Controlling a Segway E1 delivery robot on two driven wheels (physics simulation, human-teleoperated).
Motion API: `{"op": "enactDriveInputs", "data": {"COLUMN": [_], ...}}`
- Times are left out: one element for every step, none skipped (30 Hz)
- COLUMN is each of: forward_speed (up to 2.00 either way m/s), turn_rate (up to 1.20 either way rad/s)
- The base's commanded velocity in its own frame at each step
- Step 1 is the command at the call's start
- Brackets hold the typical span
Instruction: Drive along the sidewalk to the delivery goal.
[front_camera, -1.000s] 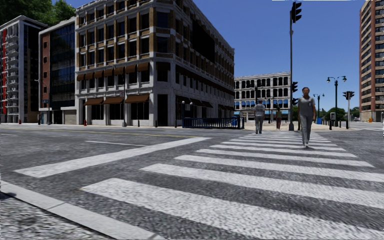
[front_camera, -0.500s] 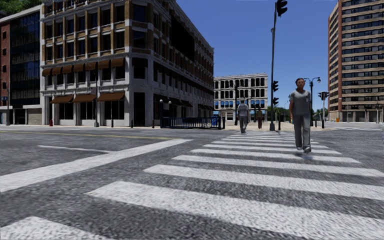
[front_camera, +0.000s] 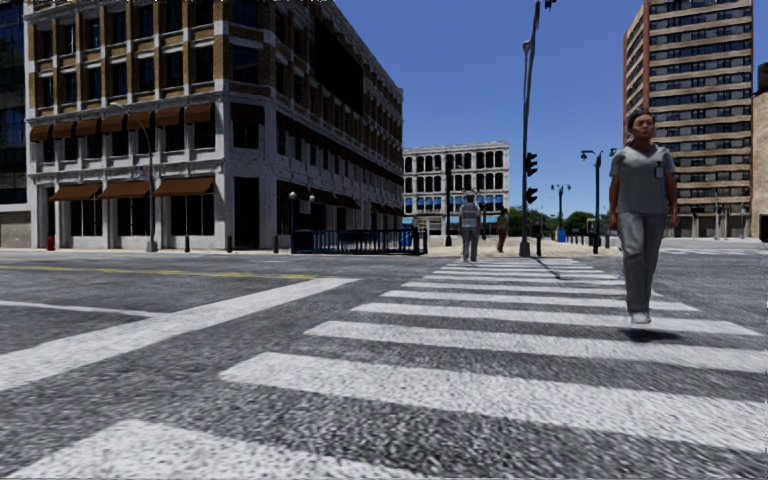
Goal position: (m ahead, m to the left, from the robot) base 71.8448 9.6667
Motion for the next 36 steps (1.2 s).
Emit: {"op": "enactDriveInputs", "data": {"forward_speed": [1.55,1.55,1.55,1.55,1.55,1.54,1.54,1.54,1.54,1.54,1.54,1.54,1.54,1.54,1.54,1.54,1.54,1.54,1.54,1.54,1.54,1.54,1.54,1.54,1.54,1.54,1.61,2.00,2.00,2.00,2.00,2.00,2.00,2.00,2.00,2.00], "turn_rate": [-0.31,-0.31,-0.31,-0.31,-0.31,-0.31,-0.31,-0.31,-0.31,-0.31,-0.31,-0.31,-0.31,-0.31,-0.31,-0.31,-0.31,-0.31,-0.31,-0.31,-0.31,-0.31,-0.31,-0.31,-0.31,-0.31,-0.31,-0.31,-0.31,-0.31,-0.31,-0.31,-0.31,-0.31,-0.31,-0.31]}}
